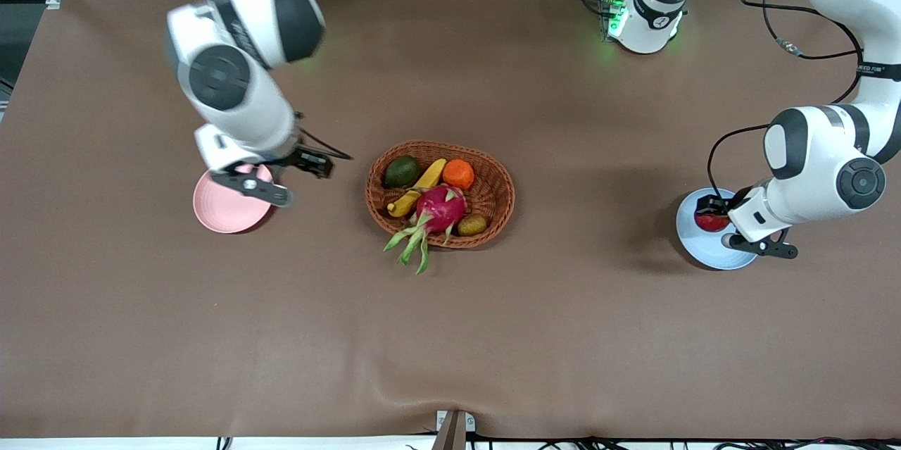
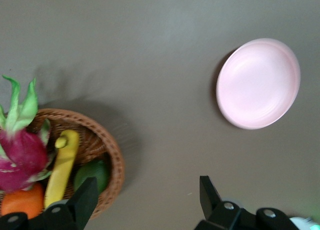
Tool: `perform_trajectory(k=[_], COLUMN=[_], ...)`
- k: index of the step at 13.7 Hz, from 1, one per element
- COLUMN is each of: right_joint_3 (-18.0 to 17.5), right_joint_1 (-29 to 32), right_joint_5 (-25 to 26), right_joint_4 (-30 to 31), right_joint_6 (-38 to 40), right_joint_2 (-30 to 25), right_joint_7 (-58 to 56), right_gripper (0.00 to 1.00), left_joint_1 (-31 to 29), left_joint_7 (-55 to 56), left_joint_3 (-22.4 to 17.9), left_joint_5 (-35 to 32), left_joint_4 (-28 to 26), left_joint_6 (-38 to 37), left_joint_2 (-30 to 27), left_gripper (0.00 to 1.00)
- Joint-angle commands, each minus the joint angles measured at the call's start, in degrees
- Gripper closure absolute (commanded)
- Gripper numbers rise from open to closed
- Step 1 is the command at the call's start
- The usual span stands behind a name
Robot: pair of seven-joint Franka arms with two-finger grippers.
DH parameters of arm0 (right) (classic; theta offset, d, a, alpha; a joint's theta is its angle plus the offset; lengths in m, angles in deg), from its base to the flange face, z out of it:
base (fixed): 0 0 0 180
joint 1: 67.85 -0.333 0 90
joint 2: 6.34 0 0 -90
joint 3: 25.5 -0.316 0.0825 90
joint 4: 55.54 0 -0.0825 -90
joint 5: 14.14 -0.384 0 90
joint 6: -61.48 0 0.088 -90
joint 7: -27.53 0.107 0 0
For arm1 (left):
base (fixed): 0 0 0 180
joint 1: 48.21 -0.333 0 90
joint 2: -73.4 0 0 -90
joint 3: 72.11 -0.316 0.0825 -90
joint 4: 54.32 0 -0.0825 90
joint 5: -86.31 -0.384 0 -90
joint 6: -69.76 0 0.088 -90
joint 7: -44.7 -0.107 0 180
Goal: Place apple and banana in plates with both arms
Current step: 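Lower the apple onto the blue plate while the right gripper grasps banana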
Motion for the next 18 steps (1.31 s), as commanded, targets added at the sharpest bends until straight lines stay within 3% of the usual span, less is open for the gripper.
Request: perform_trajectory(k=[1,8,9,10,11,12,15,18], right_joint_3=[0.7,0.7,0.7,0.7,0.7,0.7,0.7,0.7], right_joint_1=[-0.8,-2.7,-2.8,-3.1,-3.2,-3.7,-4.5,-4.7], right_joint_5=[-4.2,-10.4,-11.4,-11.8,-11.8,-11.8,-12.5,-13.5], right_joint_4=[-0.9,-1.0,-1.0,-1.1,-1.2,-1.2,-1.2,-1.3], right_joint_6=[-1.1,-14.1,-15.9,-17.3,-19.0,-20.1,-21.7,-22.7], right_joint_2=[3.2,10.5,11.4,12.4,13.4,14.2,15.8,16.8], right_joint_7=[5.1,14.1,14.1,14.1,15.4,16.6,16.8,16.8], right_gripper=[0.24,0.36,0.36,0.39,0.39,0.4,0.46,0.48], left_joint_1=[-4.4,-6.1,-6.0,-6.0,-6.0,-5.6,-5.2,-4.9], left_joint_7=[-5.9,-7.4,-7.4,-7.1,-6.9,-6.8,-6.7,-6.1], left_joint_3=[0.8,1.0,1.0,1.0,1.0,1.0,1.1,2.3], left_joint_5=[-2.3,-2.2,-2.0,-2.0,-2.0,-2.0,-1.7,-1.5], left_joint_4=[-0.4,-0.3,-0.2,0.0,0.1,0.2,1.1,6.5], left_joint_6=[5.1,5.2,5.2,5.2,5.2,5.1,4.6,-2.9], left_joint_2=[2.9,5.1,5.5,5.6,5.7,5.7,5.4,5.0], left_gripper=[0.76,0.7,0.61,0.42,0.14,0.0,0.0,0.0])
